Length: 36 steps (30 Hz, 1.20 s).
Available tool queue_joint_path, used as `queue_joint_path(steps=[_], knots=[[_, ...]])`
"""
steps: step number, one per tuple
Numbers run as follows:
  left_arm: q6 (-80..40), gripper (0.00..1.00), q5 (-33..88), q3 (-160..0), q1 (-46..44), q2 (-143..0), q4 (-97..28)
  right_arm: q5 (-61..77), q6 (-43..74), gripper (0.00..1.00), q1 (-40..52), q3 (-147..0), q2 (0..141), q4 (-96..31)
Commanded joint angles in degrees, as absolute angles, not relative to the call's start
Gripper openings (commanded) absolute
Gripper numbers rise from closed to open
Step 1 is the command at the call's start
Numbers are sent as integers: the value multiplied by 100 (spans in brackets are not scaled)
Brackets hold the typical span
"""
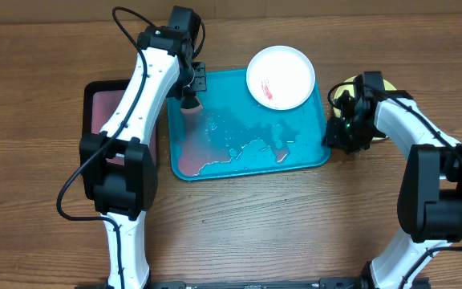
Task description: Clean dirty plates on tray and stack at the side
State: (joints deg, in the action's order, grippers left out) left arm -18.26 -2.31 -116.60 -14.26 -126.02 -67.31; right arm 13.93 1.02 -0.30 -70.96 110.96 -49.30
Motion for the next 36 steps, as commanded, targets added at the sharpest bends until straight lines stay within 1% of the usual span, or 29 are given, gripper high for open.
queue_joint_path(steps=[1,2,4,5,8,12,16,20,30,36], knots=[[-1800,4,-183,-11640,-1468,-12549,-6729,1361,-47,33,-25,-6997,10943,-4869],[-1800,4,-183,-11640,-1470,-12549,-6733,1363,-47,31,-25,-6971,10943,-4849],[-1800,4,-183,-11640,-1470,-12549,-6744,1387,-43,24,-27,-6919,10943,-4818],[-1800,4,-183,-11640,-1470,-12549,-6746,1409,-43,17,-25,-6893,10943,-4799],[-1800,4,-185,-11640,-1470,-12549,-6744,1424,27,4,-27,-6884,10943,-4801],[-1800,4,-185,-11640,-1470,-12549,-6744,1426,399,4,-27,-6884,10943,-4781],[-1800,4,-183,-11640,-1470,-12549,-6742,1424,1059,4,12,-6884,10943,-4786],[-1800,4,-185,-11640,-1470,-12549,-6740,1422,1376,4,119,-6884,10943,-4783],[-1798,4,-185,-11640,-1468,-12549,-6726,1144,1326,4,211,-6884,10943,-4816],[-1798,4,-185,-11640,-1468,-12549,-6724,954,840,4,213,-6884,10943,-4958]])
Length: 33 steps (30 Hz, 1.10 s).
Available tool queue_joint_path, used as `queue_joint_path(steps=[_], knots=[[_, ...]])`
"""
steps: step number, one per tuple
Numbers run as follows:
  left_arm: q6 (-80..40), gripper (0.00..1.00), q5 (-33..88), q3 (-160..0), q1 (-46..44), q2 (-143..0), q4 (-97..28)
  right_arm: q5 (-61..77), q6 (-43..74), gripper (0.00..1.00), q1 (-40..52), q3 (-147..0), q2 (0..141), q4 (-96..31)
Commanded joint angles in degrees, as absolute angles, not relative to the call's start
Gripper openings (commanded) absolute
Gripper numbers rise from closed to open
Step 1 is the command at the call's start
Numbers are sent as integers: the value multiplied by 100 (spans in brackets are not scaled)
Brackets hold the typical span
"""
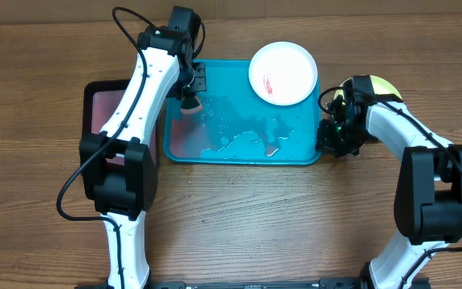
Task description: Clean dirty plates on tray and stack at the side
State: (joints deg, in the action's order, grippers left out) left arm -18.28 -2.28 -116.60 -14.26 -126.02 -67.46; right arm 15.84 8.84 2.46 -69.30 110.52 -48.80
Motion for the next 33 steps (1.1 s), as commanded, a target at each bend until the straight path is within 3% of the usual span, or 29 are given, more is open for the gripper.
queue_joint_path(steps=[1,22,27,33], knots=[[-1798,4,-185,-11640,-1468,-12549,-6722,919,777,4,213,-6884,10943,-4976],[-1798,4,-185,-11640,-1470,-12549,-6722,923,-1389,4,215,-6884,10943,-4521],[-1798,4,-185,-11640,-1468,-12549,-6718,899,-1160,4,215,-6884,10943,-4508],[-1798,4,-187,-11640,-1468,-12549,-6718,904,75,4,226,-6884,10943,-4797]])
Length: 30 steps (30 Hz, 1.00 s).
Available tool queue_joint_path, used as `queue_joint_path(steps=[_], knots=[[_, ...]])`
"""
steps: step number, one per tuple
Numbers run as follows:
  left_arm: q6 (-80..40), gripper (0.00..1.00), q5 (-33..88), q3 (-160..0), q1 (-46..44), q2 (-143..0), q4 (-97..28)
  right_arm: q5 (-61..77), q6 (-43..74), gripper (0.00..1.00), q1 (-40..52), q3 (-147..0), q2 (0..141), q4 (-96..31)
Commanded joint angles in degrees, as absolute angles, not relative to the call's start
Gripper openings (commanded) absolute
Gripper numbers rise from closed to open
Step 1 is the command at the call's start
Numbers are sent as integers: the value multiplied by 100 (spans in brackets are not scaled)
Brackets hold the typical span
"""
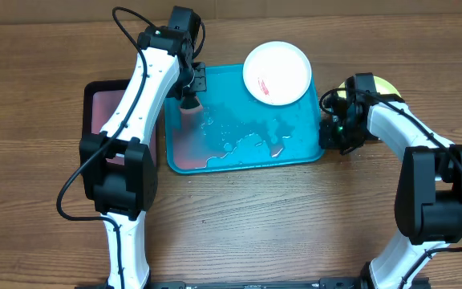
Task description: Clean dirty plates on tray and stack at the side
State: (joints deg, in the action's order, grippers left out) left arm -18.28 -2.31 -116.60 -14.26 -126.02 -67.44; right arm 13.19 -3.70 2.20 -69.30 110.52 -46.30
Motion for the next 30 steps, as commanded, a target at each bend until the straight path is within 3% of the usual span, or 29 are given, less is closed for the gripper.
queue_joint_path(steps=[1,11,12,13,14,15,16,22,26,30], knots=[[-1798,4,-185,-11640,-1468,-12549,-6718,906,220,4,226,-6884,10943,-4860],[-1798,4,-187,-11640,-1468,-12549,-6716,899,451,4,224,-6884,10943,-4947],[-1798,4,-185,-11640,-1468,-12549,-6718,902,451,9,217,-6886,10940,-4936],[-1798,4,-187,-11640,-1468,-12549,-6720,902,451,33,213,-6901,10940,-4941],[-1798,4,-185,-11640,-1468,-12549,-6720,904,454,51,213,-6938,10940,-4963],[-1798,4,-187,-11640,-1468,-12549,-6718,919,458,63,213,-7022,10940,-5026],[-1798,4,-185,-11640,-1468,-12549,-6711,956,456,67,213,-7150,10940,-5140],[-1798,4,-185,-11640,-1468,-12549,-6702,1529,493,65,213,-8377,10940,-5883],[-1800,4,-185,-11640,-1468,-12549,-6681,2056,954,49,266,-8884,10940,-5719],[-1800,4,-185,-11640,-1468,-12549,-6652,1828,2182,39,370,-8873,11008,-4976]])
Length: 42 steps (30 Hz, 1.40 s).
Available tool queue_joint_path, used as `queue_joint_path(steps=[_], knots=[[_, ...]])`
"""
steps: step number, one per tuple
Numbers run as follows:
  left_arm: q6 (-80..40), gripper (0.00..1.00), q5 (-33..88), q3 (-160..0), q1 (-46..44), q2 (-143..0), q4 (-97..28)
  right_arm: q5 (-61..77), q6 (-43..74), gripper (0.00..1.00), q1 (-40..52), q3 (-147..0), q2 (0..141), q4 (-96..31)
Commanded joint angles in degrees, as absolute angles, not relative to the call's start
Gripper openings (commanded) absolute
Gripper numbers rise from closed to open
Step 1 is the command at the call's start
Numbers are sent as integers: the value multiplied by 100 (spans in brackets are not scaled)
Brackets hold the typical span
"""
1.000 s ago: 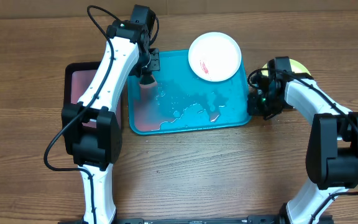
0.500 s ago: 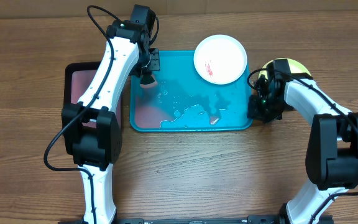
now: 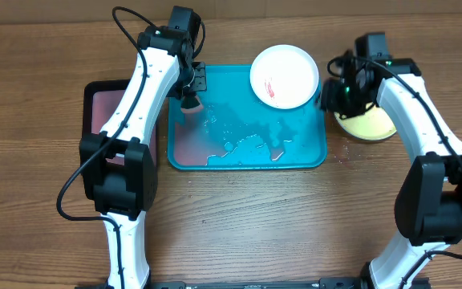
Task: Clean dirty plates on tray and stack at the side
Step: 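Drag the white plate to tray center with the right gripper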
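A teal tray [image 3: 247, 166] lies square in the middle of the table, wet with a puddle [image 3: 251, 146] and a pinkish film at its left. A white plate [image 3: 285, 68] smeared with red rests on its back right corner. A pale yellow plate [image 3: 369, 124] sits on the table just right of the tray. My left gripper [image 3: 188, 99] points down into the tray's back left; its jaws are hidden by the wrist. My right gripper [image 3: 333, 94] hangs between the white plate's right rim and the yellow plate, jaws unclear.
A black-rimmed pink bin [image 3: 101, 112] stands left of the tray, partly under the left arm. Bare wooden table stretches in front of the tray. A few drops lie on the wood by the tray's front right corner.
My right gripper has moved from the tray's right edge back to beside the white plate, uncovering the yellow plate. The tray, skewed before, now lies square. The left arm has not moved.
The right gripper stayed at the tray's right edge through all earlier moments while the tray sat skewed, then foreshortened, then skewed again, its water and the white plate shifting. The left gripper kept its place. Now the tray lies flat and the right gripper is beside the plate.
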State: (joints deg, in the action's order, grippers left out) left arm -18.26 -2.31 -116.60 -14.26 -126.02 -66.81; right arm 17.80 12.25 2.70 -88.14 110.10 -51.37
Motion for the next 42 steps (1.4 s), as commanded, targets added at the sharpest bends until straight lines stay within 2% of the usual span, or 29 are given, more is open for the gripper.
queue_joint_path(steps=[1,4,11,21,26,30,39,42], knots=[[-1800,4,-185,-11640,-1470,-12549,-6639,1553,2630,39,423,-8862,11059,-4838],[-1800,4,-185,-11640,-1470,-12549,-6602,725,3712,40,670,-8748,11297,-4383],[-1798,4,-185,-11640,-1470,-12549,-6617,193,4224,37,965,-8735,11874,-4080],[-1800,4,-185,-11640,-1470,-12549,-6613,25,4198,33,991,-8720,12263,-3977],[-1798,4,-187,-11640,-1468,-12549,-6617,25,4147,20,1087,-8656,12352,-3983],[-1798,4,-187,-11640,-1468,-12549,-6617,489,3575,9,1190,-8663,12350,-4084],[-1800,4,-187,-11640,-1468,-12549,-6613,1450,3129,10,1461,-8676,12036,-5111],[-1800,4,-187,-11640,-1468,-12549,-6600,1450,2696,14,1540,-8731,11854,-5498]])
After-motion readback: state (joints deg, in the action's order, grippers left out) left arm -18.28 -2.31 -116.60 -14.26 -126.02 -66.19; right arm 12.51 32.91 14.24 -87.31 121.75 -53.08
